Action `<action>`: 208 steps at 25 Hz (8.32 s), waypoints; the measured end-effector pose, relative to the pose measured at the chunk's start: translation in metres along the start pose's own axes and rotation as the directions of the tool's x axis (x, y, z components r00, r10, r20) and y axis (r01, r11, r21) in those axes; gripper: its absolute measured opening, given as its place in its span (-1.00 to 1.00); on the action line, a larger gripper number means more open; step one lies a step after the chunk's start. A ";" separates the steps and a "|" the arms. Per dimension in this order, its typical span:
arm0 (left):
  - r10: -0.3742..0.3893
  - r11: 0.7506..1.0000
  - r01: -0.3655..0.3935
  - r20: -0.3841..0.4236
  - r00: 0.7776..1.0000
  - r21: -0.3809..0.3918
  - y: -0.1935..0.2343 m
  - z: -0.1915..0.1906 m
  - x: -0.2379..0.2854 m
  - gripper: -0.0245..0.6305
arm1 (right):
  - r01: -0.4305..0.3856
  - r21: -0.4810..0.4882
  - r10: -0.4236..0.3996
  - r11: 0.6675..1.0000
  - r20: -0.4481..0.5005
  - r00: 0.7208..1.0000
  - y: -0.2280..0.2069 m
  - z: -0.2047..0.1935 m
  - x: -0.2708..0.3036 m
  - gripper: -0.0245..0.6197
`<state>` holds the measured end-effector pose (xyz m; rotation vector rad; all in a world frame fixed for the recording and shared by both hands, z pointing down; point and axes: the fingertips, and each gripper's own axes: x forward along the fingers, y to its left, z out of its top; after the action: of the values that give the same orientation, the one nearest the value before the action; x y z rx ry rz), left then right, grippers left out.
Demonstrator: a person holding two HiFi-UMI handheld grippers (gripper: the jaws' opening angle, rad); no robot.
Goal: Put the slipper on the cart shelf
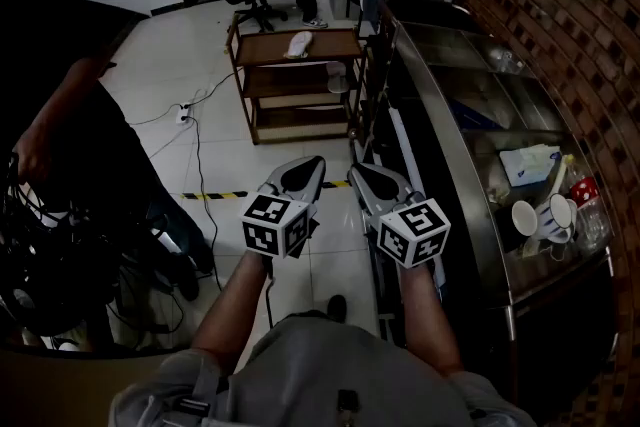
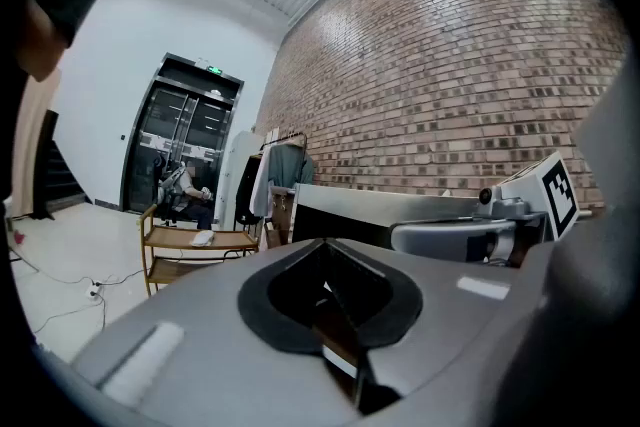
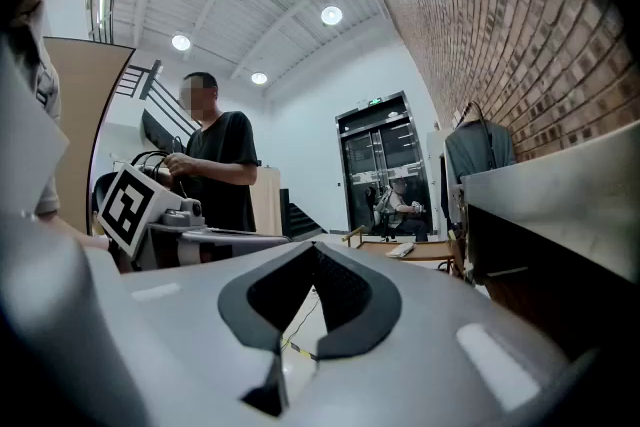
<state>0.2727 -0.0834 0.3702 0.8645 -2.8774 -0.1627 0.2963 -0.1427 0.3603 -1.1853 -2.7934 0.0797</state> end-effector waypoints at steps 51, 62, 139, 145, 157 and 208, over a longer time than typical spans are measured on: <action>0.188 0.981 -0.192 -0.097 0.977 -0.037 0.375 0.029 0.327 -0.90 | -0.074 0.103 0.080 0.992 -0.056 0.995 -0.298 0.009 0.434 -0.92; 0.176 0.980 -0.189 -0.177 0.968 -0.057 0.470 0.013 0.395 -0.90 | -0.045 0.147 0.065 0.988 -0.132 0.989 -0.353 -0.017 0.540 -0.92; -0.541 0.836 0.540 -0.308 0.783 -0.095 0.446 -0.031 0.516 -0.90 | 0.732 0.420 -0.676 0.537 -0.304 0.671 -0.425 -0.087 0.465 -0.74; -0.616 0.776 0.627 -0.299 0.729 -0.071 0.377 -0.019 0.468 -0.90 | 0.765 0.431 -0.747 0.478 -0.258 0.613 -0.361 -0.072 0.385 -0.74; -0.778 0.576 0.816 -0.340 0.528 -0.052 0.229 -0.042 0.346 -0.90 | 0.840 0.456 -0.866 0.295 -0.245 0.437 -0.220 -0.092 0.241 -0.74; -0.834 0.088 0.988 -0.551 0.003 -0.127 0.097 -0.114 0.412 -0.90 | 0.578 0.683 -0.895 -0.446 -0.365 -0.258 -0.364 -0.185 0.090 -0.71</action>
<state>-0.1018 -0.2388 0.5357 2.3637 -1.2863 0.3772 -0.0036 -0.3294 0.5834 1.6997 -2.3378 1.2515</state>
